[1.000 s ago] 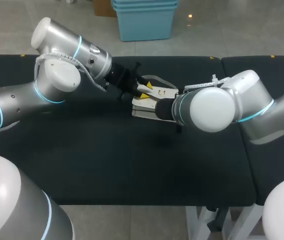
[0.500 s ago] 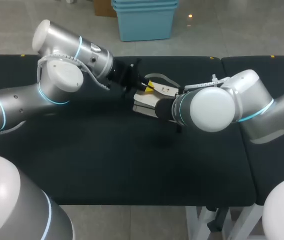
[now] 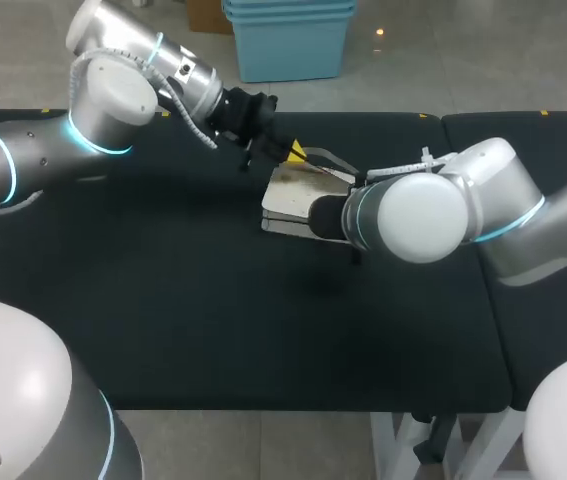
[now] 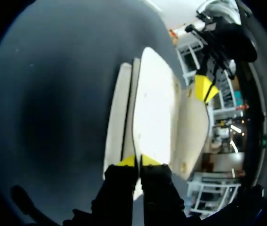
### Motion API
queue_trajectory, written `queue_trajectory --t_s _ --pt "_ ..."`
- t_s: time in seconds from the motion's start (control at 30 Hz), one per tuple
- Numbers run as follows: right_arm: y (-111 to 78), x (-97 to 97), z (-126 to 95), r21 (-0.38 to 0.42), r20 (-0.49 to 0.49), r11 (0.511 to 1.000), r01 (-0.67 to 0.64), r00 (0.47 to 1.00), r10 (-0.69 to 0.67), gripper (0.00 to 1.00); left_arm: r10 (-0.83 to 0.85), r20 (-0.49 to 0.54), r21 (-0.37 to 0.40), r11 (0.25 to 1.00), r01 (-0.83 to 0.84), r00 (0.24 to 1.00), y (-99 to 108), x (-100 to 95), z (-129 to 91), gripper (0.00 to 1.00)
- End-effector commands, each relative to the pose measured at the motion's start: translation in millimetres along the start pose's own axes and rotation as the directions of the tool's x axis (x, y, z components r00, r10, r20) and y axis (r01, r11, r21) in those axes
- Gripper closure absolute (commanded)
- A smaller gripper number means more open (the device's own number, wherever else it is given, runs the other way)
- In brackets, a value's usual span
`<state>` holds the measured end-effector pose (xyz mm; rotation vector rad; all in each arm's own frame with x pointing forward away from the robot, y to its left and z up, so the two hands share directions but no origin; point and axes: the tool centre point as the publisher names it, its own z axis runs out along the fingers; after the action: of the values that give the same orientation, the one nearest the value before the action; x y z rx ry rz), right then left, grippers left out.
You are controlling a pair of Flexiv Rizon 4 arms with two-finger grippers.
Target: Pick up the bag, open it, inspect its contents, close it, and place it on the opposite side
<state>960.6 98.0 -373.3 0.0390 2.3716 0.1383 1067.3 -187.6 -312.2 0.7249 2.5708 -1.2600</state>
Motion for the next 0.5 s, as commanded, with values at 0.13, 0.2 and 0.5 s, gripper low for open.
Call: queue_trajectory --t_s 0.13,0.2,0.5 --pt "-2.2 3.8 0 -0.007 0.01 1.0 -0.002 1.0 0.002 1.0 -0.031 -0.123 0.009 0.999 0.033 0.992 6 -13.3 1 1.0" --pt "-2.2 3.8 0 -0.007 0.01 1.0 -0.002 1.0 0.002 1.0 -0.017 -0.14 0.011 1.0 0.019 0.99 5 -9.9 2 1.0" --pt "-2.2 3.8 0 -0.007 0.01 1.0 -0.002 1.0 0.002 1.0 0.07 -0.083 0.002 0.998 -0.07 0.994 12 13.9 6 0.13"
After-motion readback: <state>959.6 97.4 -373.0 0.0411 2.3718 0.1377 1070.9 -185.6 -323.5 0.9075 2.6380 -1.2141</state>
